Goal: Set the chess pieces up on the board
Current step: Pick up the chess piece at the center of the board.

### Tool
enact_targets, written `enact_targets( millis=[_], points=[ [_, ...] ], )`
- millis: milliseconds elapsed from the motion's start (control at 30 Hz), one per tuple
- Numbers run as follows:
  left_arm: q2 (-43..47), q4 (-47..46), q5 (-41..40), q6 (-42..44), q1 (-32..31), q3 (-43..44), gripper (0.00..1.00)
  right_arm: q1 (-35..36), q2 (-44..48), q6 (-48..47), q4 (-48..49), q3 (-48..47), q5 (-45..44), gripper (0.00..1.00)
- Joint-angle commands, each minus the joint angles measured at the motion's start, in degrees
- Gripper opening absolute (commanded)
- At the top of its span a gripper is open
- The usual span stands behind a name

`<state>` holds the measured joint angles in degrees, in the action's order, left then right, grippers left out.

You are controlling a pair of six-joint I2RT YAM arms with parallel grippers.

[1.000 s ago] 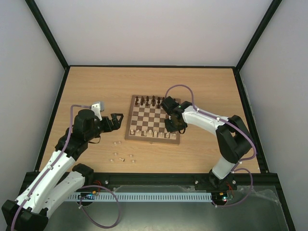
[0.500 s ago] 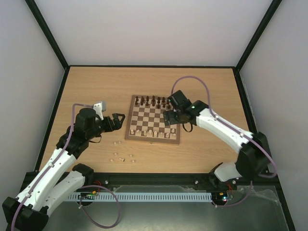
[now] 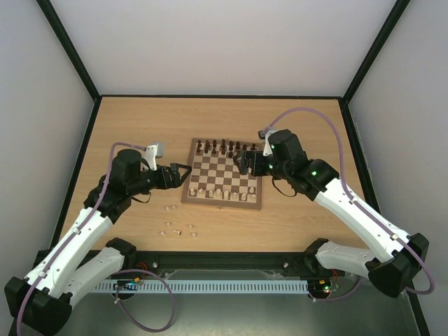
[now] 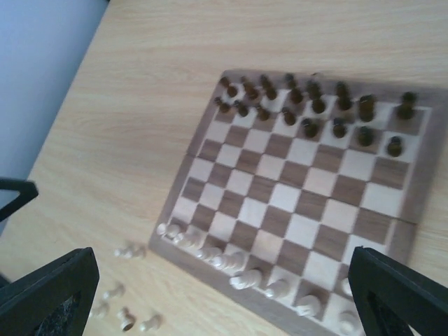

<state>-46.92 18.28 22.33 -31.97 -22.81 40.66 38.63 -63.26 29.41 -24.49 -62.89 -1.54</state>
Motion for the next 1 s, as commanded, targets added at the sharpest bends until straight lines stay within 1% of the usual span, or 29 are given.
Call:
enact_targets(
  millis=[0, 67, 100, 167, 233, 300, 400, 500, 633, 733, 833, 967],
  points=[
    [1.16, 1.17, 6.74, 1.25, 0.15, 3.06, 0.99, 3.11, -1.26, 2.32, 2.64, 1.84, 7.72, 0.99],
    [2.92, 2.34, 8.79, 1.39, 0.13, 2.82, 0.99, 6.77, -1.08, 2.18, 3.66, 2.20, 6.05, 0.99],
    [3.57, 3.27, 9.94, 2.00, 0.18, 2.95, 0.99, 8.17, -1.07, 1.84, 4.12, 2.32, 6.56, 0.99],
    [4.90, 6.50, 10.25, 2.99, 0.13, 3.79, 0.99, 9.69, -1.11, 1.70, 3.83, 2.14, 7.85, 0.99],
    [6.70, 7.49, 12.40, 3.23, 0.13, 3.85, 0.99, 10.73, -0.47, 1.82, 3.92, 2.69, 10.00, 0.99],
    [8.85, 8.36, 12.80, 2.70, 0.13, 3.90, 0.99, 11.71, 0.76, 1.75, 4.62, 4.22, 11.02, 0.99],
    [13.52, 5.30, 15.97, 1.39, 0.13, 1.61, 0.99, 12.63, 2.37, 0.64, 5.52, 6.77, 13.23, 0.99],
    [17.53, 2.65, 15.44, -0.01, 0.13, -0.87, 0.99, 12.94, 2.91, 0.40, 4.34, 6.94, 11.63, 0.99],
    [18.40, 2.91, 15.00, 0.30, 0.13, -0.55, 0.99, 13.82, 3.75, 0.86, 6.64, 9.41, 13.12, 0.99],
    [17.53, 2.77, 13.84, -0.29, 0.09, -0.44, 0.99, 17.40, 2.75, 0.60, 6.94, 10.33, 9.77, 0.99],
    [16.25, 1.30, 13.10, -0.76, 0.13, -0.66, 0.99, 21.55, 0.05, 0.41, 5.95, 10.13, 3.23, 0.99],
    [15.06, 1.12, 7.62, 1.40, 0.13, -1.21, 0.99, 25.29, -4.65, -0.16, 4.82, 9.55, -6.75, 0.99]
  ],
)
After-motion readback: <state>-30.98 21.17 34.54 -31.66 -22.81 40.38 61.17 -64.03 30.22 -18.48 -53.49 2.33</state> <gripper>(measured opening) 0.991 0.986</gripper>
